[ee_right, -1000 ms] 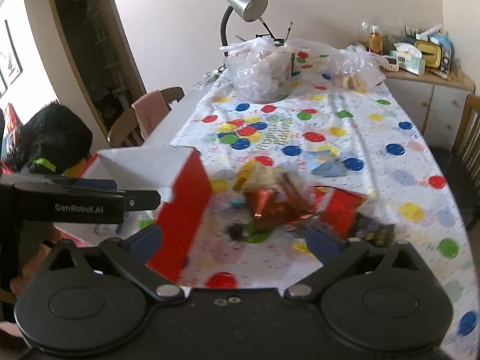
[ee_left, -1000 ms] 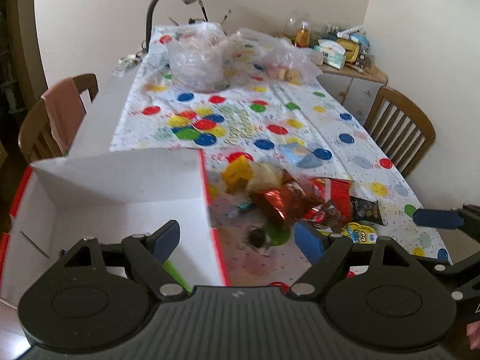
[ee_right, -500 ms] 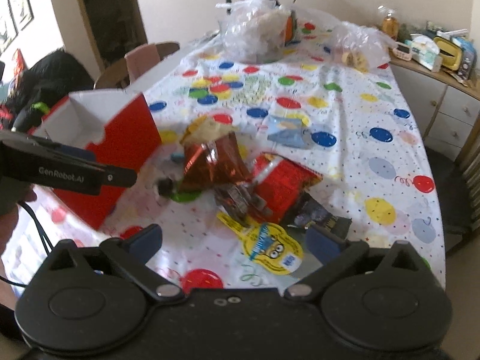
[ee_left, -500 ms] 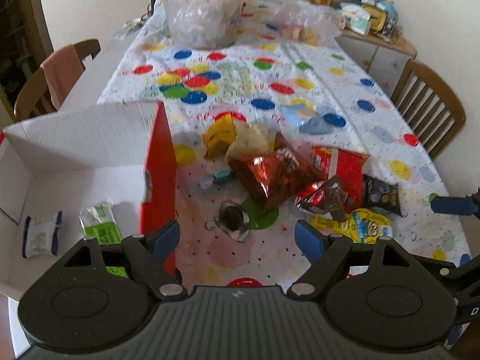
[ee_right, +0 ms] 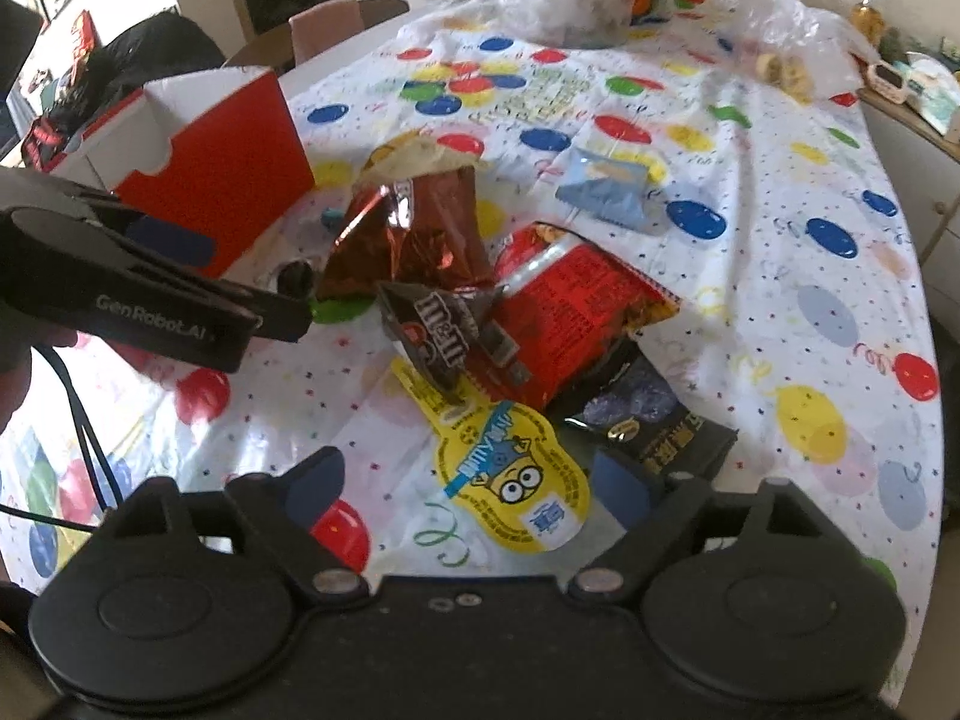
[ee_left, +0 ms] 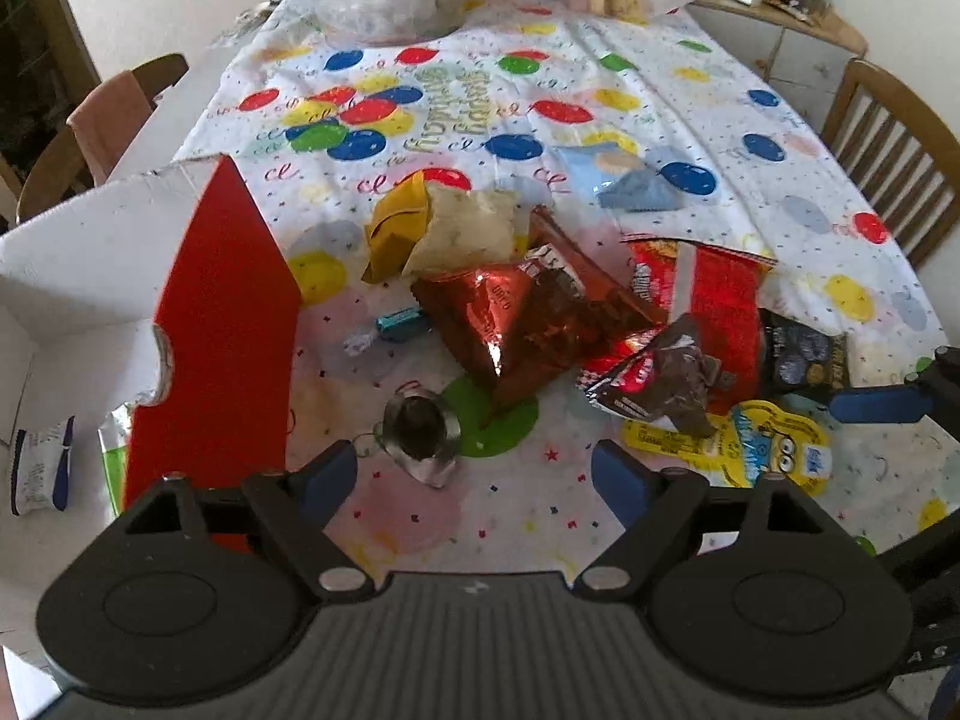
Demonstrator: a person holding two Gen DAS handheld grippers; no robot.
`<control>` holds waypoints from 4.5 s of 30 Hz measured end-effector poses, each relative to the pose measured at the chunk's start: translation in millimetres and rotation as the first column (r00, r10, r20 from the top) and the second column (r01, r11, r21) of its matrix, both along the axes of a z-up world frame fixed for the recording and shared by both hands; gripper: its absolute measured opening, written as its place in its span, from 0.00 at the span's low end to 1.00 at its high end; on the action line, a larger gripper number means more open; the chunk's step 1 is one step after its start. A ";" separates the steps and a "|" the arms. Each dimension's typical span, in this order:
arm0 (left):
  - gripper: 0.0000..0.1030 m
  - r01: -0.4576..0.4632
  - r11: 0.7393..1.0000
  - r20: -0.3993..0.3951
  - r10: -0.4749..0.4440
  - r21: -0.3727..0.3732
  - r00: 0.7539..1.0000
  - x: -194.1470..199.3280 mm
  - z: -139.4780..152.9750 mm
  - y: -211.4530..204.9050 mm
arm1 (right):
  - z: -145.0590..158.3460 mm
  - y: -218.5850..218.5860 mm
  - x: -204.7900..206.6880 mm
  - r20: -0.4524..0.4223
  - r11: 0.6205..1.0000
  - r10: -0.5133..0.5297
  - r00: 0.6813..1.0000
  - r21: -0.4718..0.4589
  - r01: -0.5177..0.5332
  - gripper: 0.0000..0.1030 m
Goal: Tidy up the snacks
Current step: 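Grasp the silver-wrapped candy with left tool while right tool reaches the yellow Minion packet, then grasp the yellow Minion packet with right tool while left tool lifts the candy, then carry the candy and Minion packet into the white box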
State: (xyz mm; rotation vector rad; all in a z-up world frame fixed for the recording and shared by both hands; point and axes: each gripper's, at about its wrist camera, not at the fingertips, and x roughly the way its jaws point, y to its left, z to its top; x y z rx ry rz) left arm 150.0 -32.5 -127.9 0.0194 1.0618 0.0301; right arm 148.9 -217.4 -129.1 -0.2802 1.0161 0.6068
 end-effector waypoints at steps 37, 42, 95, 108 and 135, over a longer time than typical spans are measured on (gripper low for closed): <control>0.31 -0.175 0.983 -0.113 0.168 -0.053 0.979 33.1 -28.6 38.5 | -17.9 6.4 4.7 -0.021 0.996 0.058 0.998 -0.064 -0.059 0.49; 0.31 -0.163 0.983 -0.115 0.153 -0.087 0.982 26.4 -26.0 38.8 | -13.8 -1.0 -1.8 -0.048 1.000 -0.006 0.999 -0.031 0.005 0.49; 0.31 0.010 0.969 0.125 0.022 -0.246 0.992 -60.0 114.0 190.3 | 111.7 176.0 -65.2 0.089 0.961 -0.241 0.966 0.158 0.226 0.49; 0.31 -0.070 0.979 0.096 0.090 -0.190 0.991 -56.2 93.6 269.3 | 86.1 262.5 -42.0 0.048 0.979 -0.175 0.983 0.110 0.169 0.49; 0.31 -0.075 0.989 -0.099 0.062 -0.128 0.993 -25.4 7.3 307.5 | 5.7 340.4 -2.7 -0.036 0.987 -0.097 0.995 -0.132 0.091 0.49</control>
